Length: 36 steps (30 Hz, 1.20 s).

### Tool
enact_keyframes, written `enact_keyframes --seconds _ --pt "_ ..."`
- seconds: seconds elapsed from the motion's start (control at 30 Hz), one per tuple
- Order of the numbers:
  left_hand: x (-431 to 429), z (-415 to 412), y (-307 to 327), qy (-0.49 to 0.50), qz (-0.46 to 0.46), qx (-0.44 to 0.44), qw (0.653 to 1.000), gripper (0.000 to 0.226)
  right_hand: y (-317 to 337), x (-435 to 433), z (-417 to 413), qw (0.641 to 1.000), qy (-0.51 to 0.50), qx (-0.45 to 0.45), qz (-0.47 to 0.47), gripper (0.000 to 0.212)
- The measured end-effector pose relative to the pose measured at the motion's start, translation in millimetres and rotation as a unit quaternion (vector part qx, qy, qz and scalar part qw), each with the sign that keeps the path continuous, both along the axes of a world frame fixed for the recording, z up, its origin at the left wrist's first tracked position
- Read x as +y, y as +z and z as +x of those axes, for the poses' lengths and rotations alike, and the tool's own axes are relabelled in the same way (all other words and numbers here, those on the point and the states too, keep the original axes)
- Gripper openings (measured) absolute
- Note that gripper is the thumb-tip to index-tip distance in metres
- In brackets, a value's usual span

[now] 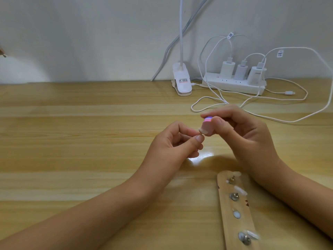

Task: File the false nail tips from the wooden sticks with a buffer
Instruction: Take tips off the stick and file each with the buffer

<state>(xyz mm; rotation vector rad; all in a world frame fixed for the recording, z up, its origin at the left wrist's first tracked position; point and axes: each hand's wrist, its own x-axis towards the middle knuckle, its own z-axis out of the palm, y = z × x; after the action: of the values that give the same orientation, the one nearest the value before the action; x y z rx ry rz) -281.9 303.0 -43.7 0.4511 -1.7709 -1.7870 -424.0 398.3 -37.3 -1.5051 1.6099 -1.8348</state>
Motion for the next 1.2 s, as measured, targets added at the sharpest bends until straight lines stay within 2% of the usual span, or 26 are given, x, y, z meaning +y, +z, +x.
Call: enact_keyframes --seconds 0.1,0.37,0.5,0.63,0.93,1.03,1.2 --pt "0.0 0.4 0.3 -0.002 -0.001 -0.003 1.0 0.014 0.6 -1.1 0.4 1.0 0.006 0.0 0.018 0.015" --pt "0.7 0.6 1.3 -0.004 -0.004 -0.005 1.0 0.016 1.9 -1.3 2.1 1.0 -0.001 0.012 0.022 0.023" --pt "0.4 0.9 0.9 -0.004 -0.004 -0.003 1.0 0.012 1.1 -1.4 1.3 0.999 0.008 0.01 0.039 0.019" --pt "0.7 0.8 0.8 -0.009 -0.009 -0.001 1.0 0.011 1.6 -0.8 3.0 0.999 -0.001 0.047 0.011 0.018" --pt "0.4 -0.1 0.8 0.008 -0.001 0.0 1.0 0.019 1.6 -0.7 2.8 1.0 0.001 0.011 0.027 0.017" --pt "0.1 -0.5 0.7 0.01 0.008 0.009 1.0 0.021 1.2 -0.3 1.3 0.999 -0.011 0.039 0.006 0.014" --pt "-0.2 -0.1 0.4 0.008 0.007 0.01 1.0 0.021 0.2 -0.5 1.0 0.999 -0.01 0.037 0.006 0.014"
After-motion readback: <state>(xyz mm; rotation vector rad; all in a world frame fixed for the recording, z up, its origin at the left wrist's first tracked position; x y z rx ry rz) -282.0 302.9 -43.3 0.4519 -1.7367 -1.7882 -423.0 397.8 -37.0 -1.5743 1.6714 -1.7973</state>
